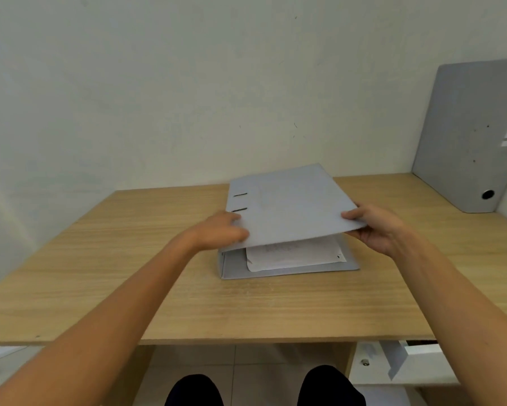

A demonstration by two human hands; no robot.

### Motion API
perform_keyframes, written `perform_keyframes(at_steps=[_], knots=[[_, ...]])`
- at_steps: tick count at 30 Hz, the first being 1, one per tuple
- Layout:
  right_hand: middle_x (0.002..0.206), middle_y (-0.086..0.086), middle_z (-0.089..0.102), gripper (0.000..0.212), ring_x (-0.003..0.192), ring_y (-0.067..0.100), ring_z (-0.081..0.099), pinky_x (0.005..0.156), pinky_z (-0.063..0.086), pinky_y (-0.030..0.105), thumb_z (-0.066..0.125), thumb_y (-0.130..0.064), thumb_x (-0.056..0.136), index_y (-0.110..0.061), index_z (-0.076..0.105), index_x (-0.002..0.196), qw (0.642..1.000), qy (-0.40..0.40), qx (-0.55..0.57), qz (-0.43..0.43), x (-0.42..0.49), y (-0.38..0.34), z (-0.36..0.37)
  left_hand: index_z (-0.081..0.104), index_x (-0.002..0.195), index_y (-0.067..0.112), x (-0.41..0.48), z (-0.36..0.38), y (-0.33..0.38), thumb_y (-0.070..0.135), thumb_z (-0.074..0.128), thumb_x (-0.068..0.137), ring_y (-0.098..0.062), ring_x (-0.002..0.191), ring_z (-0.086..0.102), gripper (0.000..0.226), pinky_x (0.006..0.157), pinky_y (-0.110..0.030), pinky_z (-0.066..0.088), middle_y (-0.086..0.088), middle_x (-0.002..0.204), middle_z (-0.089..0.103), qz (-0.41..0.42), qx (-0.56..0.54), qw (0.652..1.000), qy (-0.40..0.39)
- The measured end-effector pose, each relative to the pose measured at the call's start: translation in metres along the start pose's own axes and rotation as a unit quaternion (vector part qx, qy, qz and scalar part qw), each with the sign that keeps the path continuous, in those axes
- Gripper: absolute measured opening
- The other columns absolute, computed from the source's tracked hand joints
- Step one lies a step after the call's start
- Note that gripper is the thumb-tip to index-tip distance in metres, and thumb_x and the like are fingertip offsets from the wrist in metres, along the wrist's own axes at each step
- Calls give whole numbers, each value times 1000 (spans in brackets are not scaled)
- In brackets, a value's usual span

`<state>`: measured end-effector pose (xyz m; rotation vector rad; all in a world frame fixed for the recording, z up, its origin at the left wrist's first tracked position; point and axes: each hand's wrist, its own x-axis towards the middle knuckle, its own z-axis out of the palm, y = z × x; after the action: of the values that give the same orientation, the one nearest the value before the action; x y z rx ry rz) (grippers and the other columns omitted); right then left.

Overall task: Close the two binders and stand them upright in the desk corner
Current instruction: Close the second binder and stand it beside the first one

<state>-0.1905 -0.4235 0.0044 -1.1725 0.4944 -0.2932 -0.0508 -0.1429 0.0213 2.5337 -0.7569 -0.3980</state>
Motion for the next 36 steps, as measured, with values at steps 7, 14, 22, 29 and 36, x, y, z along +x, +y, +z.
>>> perform_keyframes(at_steps=[7, 14, 22, 29, 36], knots=[[103, 4, 71, 36, 88, 19, 66, 49, 54, 25, 55, 3, 90, -15, 67, 119, 996, 60, -67, 2, 17, 33, -13, 54, 135, 15, 48, 13, -16, 18, 42, 97, -28, 105, 65, 40, 86, -43, 56, -10, 126, 64, -84, -245, 963, 71], [105, -3, 71, 45, 95, 22, 66, 68, 55, 32, 56, 0, 85, -28, 67, 119, 982, 75, -169, -35, 32, 37, -15, 62, 114, 17, 68, 8, -7, 18, 48, 96, -21, 77, 60, 23, 62, -32, 48, -8, 106, 65, -136, -362, 919, 79], [109, 9, 75, 46, 105, 33, 68, 94, 53, 42, 56, 5, 78, -16, 73, 116, 974, 72, -216, -16, 34, 67, -23, 58, 127, 4, 76, 14, -10, 4, 45, 96, -32, 97, 66, 33, 87, -47, 56, -20, 122, 67, -99, -400, 908, 78], [106, 6, 72, 26, 88, 21, 65, 70, 50, 31, 65, -23, 77, -19, 73, 102, 899, 168, -398, -69, 43, 64, -15, 60, 108, 7, 81, 16, -9, 16, 51, 92, -26, 81, 63, 20, 76, -40, 56, -11, 98, 67, -167, -419, 889, 75], [165, 1, 22, 75, 149, 32, 20, 115, 21, 53, 54, -64, 84, -40, 33, 152, 770, 89, -625, -97, 53, 67, 15, 55, 82, 14, 102, 9, -2, 29, 54, 94, -18, 57, 62, 19, 35, -18, 44, -4, 74, 64, -222, -424, 877, 37]])
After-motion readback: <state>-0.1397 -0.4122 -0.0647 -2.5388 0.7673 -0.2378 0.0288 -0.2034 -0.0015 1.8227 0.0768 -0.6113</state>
